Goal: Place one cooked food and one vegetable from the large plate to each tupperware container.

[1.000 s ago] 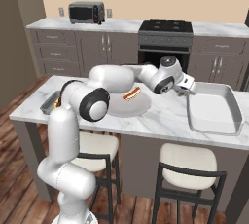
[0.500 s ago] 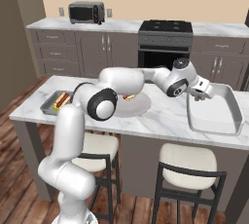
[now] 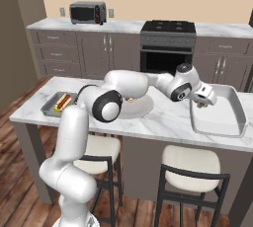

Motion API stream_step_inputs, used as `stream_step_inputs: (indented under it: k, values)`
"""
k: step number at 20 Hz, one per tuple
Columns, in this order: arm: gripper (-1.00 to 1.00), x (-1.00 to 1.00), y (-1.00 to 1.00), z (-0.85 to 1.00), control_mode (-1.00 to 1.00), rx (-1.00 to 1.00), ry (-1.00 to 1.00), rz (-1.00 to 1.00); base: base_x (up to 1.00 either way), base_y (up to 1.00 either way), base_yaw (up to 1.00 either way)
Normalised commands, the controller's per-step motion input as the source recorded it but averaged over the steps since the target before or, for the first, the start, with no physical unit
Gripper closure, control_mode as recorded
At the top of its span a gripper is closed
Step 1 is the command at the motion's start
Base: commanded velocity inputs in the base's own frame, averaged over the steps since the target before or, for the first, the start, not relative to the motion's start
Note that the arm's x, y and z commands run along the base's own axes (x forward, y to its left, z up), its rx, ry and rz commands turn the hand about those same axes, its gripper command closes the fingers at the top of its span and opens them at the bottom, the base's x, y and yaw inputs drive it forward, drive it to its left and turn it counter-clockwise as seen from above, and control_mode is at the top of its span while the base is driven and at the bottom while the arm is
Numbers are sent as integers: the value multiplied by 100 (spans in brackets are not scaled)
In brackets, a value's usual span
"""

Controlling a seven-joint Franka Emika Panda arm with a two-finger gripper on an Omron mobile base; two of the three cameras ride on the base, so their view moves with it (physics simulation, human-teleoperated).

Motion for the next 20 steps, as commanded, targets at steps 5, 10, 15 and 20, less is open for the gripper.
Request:
stream_step_inputs:
  k: [5,10,15,20]
  values:
    - [100,-2,-1,-8,-100,2,0,0,0,0,0]
    - [100,0,-26,-26,-100,7,1,0,0,0,0]
    - [100,0,-31,-12,-100,13,1,0,0,0,0]
    - [100,0,0,-17,-100,6,0,0,0,0,0]
